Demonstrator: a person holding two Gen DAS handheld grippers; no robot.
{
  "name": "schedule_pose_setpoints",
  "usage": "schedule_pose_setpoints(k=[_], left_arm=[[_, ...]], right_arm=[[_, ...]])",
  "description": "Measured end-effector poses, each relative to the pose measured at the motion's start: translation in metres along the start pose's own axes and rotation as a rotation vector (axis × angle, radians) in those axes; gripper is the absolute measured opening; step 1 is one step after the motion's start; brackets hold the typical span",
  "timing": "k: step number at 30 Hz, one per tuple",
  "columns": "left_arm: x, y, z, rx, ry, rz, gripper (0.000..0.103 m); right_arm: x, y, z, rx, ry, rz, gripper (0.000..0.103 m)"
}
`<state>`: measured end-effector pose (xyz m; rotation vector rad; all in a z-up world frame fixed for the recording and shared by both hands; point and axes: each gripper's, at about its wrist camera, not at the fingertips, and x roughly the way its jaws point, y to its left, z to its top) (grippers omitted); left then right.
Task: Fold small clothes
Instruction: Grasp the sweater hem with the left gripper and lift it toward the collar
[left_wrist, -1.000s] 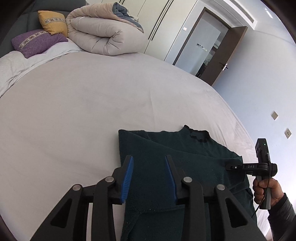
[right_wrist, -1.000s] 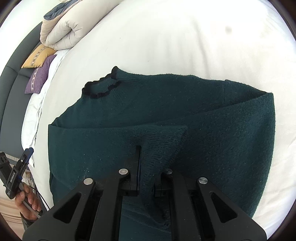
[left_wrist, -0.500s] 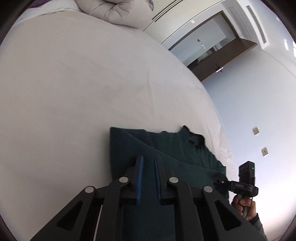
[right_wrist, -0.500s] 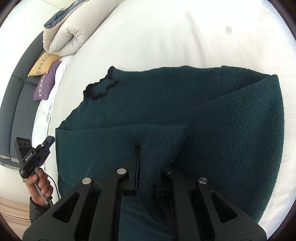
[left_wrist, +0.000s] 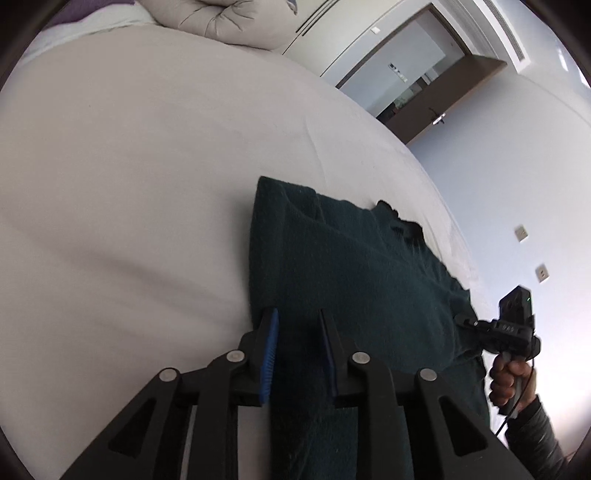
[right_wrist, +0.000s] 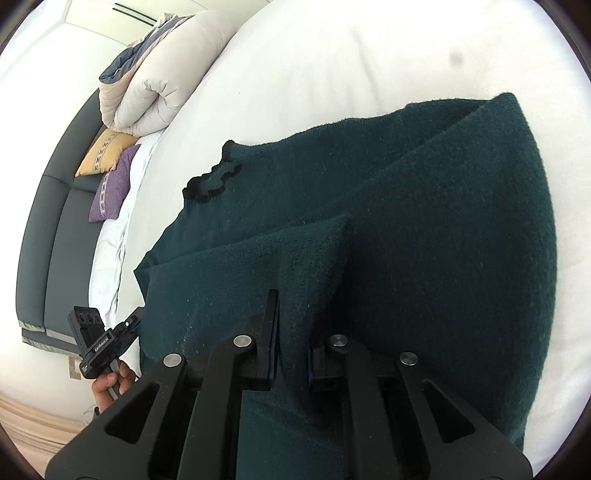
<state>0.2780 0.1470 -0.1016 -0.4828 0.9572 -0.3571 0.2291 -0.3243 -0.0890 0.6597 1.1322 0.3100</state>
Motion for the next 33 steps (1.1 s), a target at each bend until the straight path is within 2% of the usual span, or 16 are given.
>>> schedule_pose_setpoints(k=[1, 2, 4, 7, 9, 11, 13, 20, 22, 24, 25, 29, 33], left_arm=[[-0.005, -0.002, -0.007, 0.013, 0.005, 0.02, 0.044], [-0.007, -0.002, -0.015, 0.025, 0.023, 0.018, 0.047], [-0.017, -0.002, -0.03, 0.062, 0.017, 0.041, 0.047], [-0.038, 0.001, -0.05, 0.04, 0.019, 0.048, 0.048], [-0.058, 0.0, -0.066, 0.018, 0.018, 0.057, 0.055], [-0.083, -0.003, -0.087, -0.012, -0.001, 0.046, 0.071], [-0.106, -0.006, -0.113, -0.048, -0.004, 0.028, 0.076], [-0.156, -0.007, -0.2, -0.147, 0.097, -0.041, 0.075], [-0.164, -0.015, -0.219, -0.148, 0.126, -0.04, 0.075], [-0.169, -0.021, -0.234, -0.136, 0.156, -0.029, 0.075], [-0.17, -0.023, -0.239, -0.134, 0.167, -0.025, 0.075], [-0.167, -0.022, -0.251, -0.186, 0.204, -0.041, 0.075], [-0.162, -0.022, -0.257, -0.199, 0.232, -0.047, 0.075]], right_arm=[[-0.004, 0.001, -0.004, -0.004, -0.007, -0.008, 0.01], [-0.008, 0.001, -0.008, -0.009, -0.013, -0.015, 0.011], [-0.013, -0.004, -0.014, -0.011, -0.019, -0.018, 0.011], [-0.023, -0.018, -0.019, 0.014, -0.031, 0.0, 0.011], [-0.038, -0.023, -0.025, 0.054, -0.054, -0.018, 0.011], [-0.058, -0.025, -0.033, 0.066, -0.081, -0.048, 0.011], [-0.086, -0.023, -0.054, 0.043, -0.12, -0.043, 0.011], [-0.167, -0.034, -0.172, -0.026, -0.154, 0.026, 0.012], [-0.182, -0.045, -0.205, -0.018, -0.157, 0.044, 0.026], [-0.195, -0.054, -0.235, 0.004, -0.175, 0.027, 0.07], [-0.202, -0.059, -0.248, 0.013, -0.196, 0.026, 0.073], [-0.217, -0.079, -0.282, 0.07, -0.198, 0.094, 0.073], [-0.227, -0.092, -0.298, 0.098, -0.19, 0.127, 0.073]])
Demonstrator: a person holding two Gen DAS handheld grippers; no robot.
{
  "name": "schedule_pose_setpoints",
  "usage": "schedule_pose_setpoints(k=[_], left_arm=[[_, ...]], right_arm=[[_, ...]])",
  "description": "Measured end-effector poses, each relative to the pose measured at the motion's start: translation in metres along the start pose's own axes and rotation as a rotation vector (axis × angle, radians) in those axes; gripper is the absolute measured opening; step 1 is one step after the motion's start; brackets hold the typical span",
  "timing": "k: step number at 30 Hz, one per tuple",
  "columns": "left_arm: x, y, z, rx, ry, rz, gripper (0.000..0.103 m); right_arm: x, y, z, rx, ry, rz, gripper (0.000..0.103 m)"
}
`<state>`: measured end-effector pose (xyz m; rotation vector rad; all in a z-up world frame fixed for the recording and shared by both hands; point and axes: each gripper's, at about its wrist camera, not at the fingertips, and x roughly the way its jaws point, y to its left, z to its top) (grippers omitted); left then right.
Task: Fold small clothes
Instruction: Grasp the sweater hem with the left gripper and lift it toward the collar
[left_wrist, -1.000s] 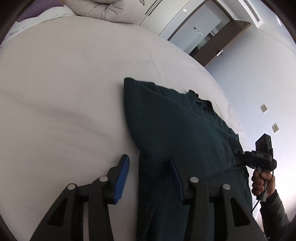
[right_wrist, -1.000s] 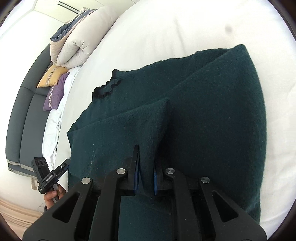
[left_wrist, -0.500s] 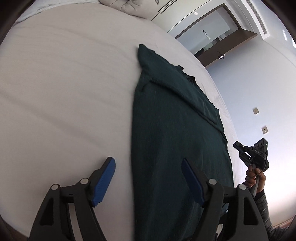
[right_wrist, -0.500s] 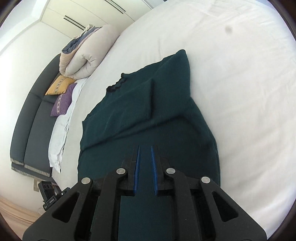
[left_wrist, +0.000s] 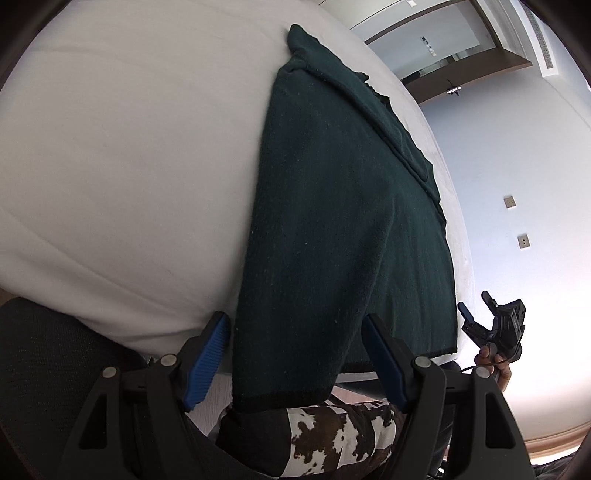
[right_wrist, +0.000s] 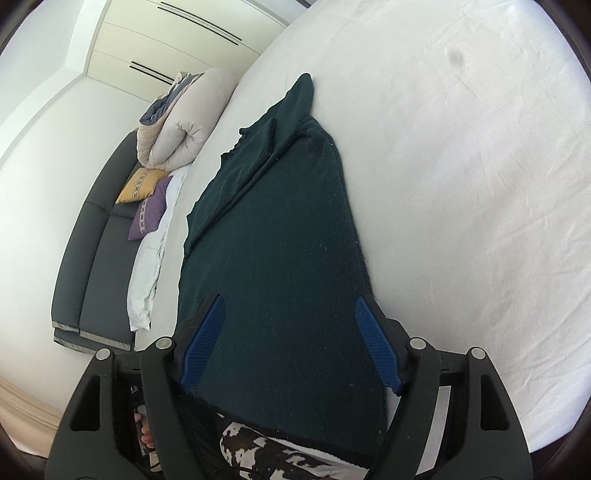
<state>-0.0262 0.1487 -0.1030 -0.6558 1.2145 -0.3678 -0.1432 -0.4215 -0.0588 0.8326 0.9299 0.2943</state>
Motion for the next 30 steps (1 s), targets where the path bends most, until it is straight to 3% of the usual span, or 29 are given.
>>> schedule_pose_setpoints(k=[3, 8, 13, 16, 25, 30], left_arm=[[0.003, 0.0, 0.003, -0.012, 0.013, -0.001, 0.07], [0.001, 0.017, 0.002, -0.09, 0.043, -0.042, 0.038], [0.0, 0.026, 0.003, -0.141, 0.041, -0.095, 0.031], [0.005, 0.023, 0.004, -0.144, 0.054, -0.103, 0.007], [-0.018, 0.024, 0.005, -0.185, -0.045, -0.149, 0.006], [-0.023, 0.02, 0.007, -0.17, -0.06, -0.155, 0.006]], right_arm=[[-0.003, -0.004, -0.008, 0.005, 0.012, 0.001, 0.073], [-0.006, -0.013, -0.015, 0.04, 0.02, 0.026, 0.073], [-0.011, -0.019, -0.018, 0.049, 0.02, 0.033, 0.072], [-0.014, -0.019, -0.017, 0.048, 0.026, 0.025, 0.072], [-0.037, -0.022, -0.028, 0.019, 0.066, -0.115, 0.072], [-0.031, -0.028, -0.036, 0.022, 0.133, -0.158, 0.072]])
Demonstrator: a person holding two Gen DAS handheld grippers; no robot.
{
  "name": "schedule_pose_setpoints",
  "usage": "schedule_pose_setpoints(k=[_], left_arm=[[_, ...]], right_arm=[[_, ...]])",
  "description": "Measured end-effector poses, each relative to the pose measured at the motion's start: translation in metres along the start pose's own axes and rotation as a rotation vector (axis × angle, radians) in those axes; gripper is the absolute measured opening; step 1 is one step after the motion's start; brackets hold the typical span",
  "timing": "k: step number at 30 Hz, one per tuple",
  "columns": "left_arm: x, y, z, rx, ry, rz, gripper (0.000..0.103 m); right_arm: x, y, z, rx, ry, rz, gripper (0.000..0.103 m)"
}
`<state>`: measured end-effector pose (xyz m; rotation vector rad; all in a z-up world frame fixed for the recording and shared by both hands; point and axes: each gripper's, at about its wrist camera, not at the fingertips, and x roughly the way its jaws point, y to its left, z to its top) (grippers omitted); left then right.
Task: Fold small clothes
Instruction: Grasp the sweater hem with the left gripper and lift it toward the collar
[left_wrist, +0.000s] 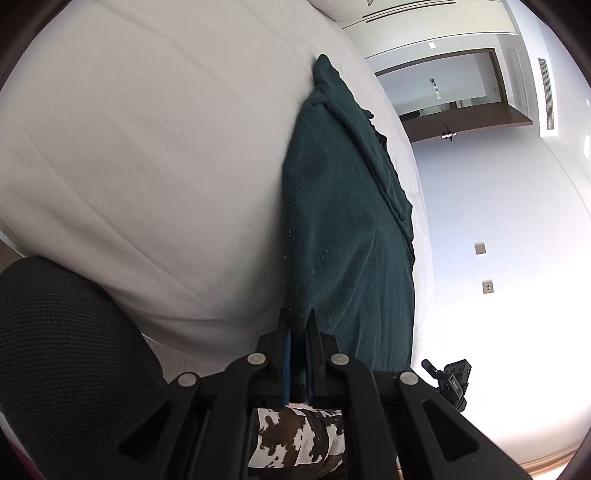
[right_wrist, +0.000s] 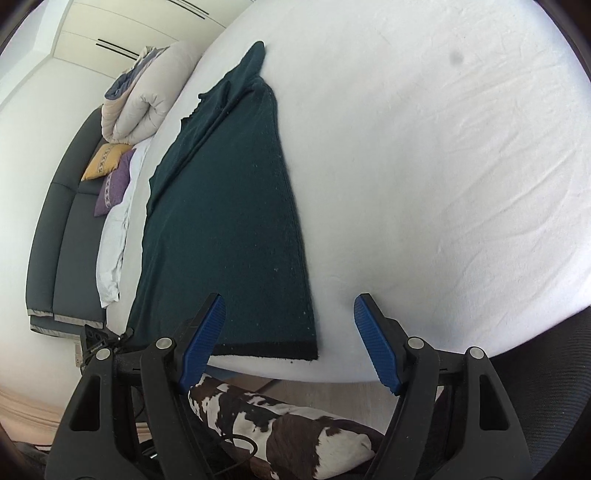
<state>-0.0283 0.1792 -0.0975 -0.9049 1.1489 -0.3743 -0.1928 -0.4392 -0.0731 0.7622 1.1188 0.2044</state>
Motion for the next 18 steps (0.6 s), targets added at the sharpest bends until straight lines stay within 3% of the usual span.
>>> schedule_pose_setpoints(k=[4, 7, 9, 11, 14, 18], left_arm=[[0.001, 0.0, -0.002, 0.001, 0.006, 0.0, 0.006], [0.001, 0.001, -0.002, 0.002, 0.004, -0.006, 0.006], [0.001, 0.003, -0.004, 0.005, 0.005, -0.006, 0.006], [0.002, 0.003, -0.005, 0.01, 0.007, -0.008, 0.006], [-0.001, 0.002, -0.006, 0.011, 0.004, -0.024, 0.006], [-0.013, -0.005, -0.003, -0.013, -0.016, -0.123, 0.006]], right_arm=[[0.012, 0.007, -0.002, -0.018, 0.05, -0.01, 0.065], [0.023, 0.009, -0.002, -0.001, 0.101, 0.003, 0.051], [0.027, 0.006, -0.003, 0.01, 0.12, 0.009, 0.034], [0.03, 0.006, -0.005, 0.012, 0.134, 0.018, 0.031], [0.033, 0.01, -0.009, 0.002, 0.142, 0.013, 0.009], [0.03, 0.029, -0.01, -0.041, 0.134, 0.039, 0.007]])
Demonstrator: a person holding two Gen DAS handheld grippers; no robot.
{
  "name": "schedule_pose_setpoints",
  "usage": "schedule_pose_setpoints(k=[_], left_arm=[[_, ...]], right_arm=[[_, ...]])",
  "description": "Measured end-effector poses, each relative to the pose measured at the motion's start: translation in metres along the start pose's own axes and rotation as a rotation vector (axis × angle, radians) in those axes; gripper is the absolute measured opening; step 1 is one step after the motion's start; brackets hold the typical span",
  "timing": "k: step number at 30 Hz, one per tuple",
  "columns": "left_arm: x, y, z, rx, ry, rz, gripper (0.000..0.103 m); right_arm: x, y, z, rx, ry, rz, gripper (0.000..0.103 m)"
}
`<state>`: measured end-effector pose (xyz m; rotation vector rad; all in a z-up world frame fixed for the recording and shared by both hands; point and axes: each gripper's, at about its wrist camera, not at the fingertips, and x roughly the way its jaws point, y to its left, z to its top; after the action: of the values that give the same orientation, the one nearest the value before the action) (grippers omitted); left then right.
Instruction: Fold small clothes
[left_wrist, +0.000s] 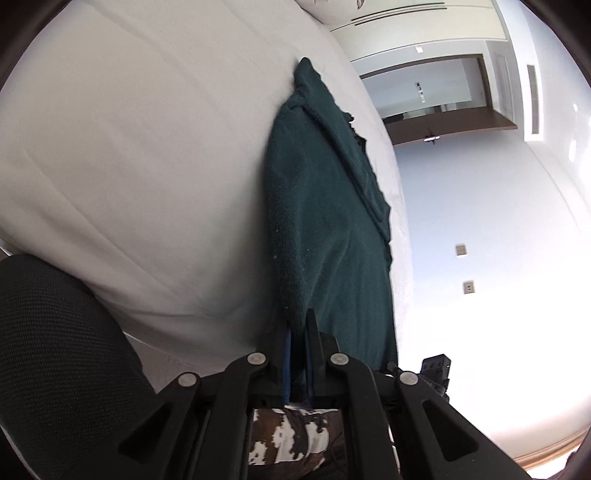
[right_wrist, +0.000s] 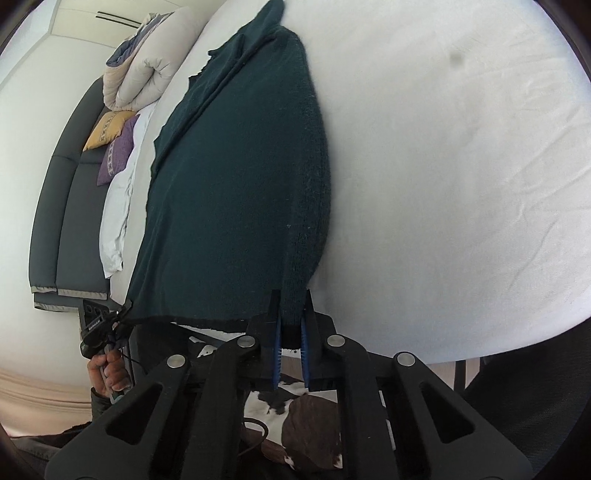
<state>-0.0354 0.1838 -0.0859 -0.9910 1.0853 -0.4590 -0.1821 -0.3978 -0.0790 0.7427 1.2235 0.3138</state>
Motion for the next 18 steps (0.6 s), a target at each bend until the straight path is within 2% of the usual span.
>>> schedule_pose_setpoints(k=[2, 6, 9, 18], left_arm=[[-0.007, -0.007, 0.004, -0.009, -0.022, -0.055, 0.006], [-0.018, -0.025, 0.015, -0.005, -0.067, -0.137, 0.006], [-0.021, -0.041, 0.029, -0.001, -0.107, -0.193, 0.006], [-0.005, -0.065, 0.095, -0.022, -0.169, -0.265, 0.006]], right_arm=[[-0.006, 0.012, 0.004, -0.015, -0.015, 0.045, 0.007], [-0.024, 0.039, 0.023, -0.019, -0.083, 0.214, 0.007], [-0.026, 0.055, 0.045, -0.014, -0.105, 0.283, 0.007], [-0.01, 0.084, 0.138, 0.015, -0.173, 0.324, 0.007]])
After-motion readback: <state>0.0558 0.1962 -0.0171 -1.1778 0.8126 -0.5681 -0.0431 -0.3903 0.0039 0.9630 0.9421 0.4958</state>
